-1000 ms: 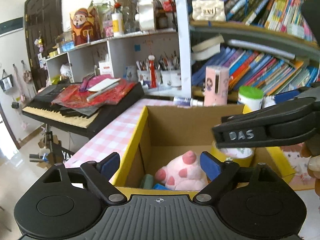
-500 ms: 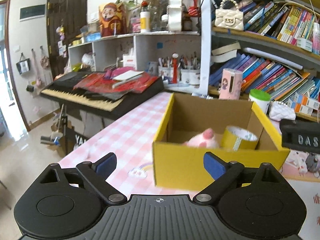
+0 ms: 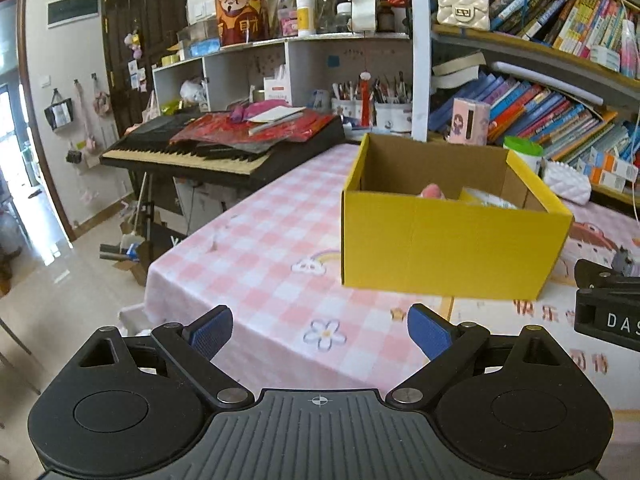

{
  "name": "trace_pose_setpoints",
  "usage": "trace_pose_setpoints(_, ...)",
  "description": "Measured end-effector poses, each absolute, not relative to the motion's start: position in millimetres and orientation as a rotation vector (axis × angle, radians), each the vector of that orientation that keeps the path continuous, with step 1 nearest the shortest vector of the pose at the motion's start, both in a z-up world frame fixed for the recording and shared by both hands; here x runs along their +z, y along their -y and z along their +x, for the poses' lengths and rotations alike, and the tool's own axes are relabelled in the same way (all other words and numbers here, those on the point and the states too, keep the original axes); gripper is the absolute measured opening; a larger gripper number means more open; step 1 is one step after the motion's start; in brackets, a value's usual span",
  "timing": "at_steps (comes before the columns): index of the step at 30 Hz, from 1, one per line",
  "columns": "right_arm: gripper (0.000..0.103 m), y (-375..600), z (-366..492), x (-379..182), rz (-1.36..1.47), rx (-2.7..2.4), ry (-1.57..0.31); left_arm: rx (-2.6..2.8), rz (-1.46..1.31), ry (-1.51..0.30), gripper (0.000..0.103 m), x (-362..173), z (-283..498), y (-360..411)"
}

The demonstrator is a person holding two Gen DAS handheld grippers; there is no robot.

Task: Organize objects
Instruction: 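Withdraw both open tools from the box back over the desk mat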

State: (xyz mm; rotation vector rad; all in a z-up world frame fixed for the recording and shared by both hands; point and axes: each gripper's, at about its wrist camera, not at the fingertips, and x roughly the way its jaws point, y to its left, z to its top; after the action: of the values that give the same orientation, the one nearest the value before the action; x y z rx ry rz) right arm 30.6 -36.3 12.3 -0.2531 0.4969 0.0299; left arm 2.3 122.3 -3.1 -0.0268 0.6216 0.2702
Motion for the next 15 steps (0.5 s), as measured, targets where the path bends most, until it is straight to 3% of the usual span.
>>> trace_pose_setpoints(15,0.100,61,-9,-10,-0.187,-0.062,-0.613,0.194,0.035,-0.679,0.096,-14,-26,-102)
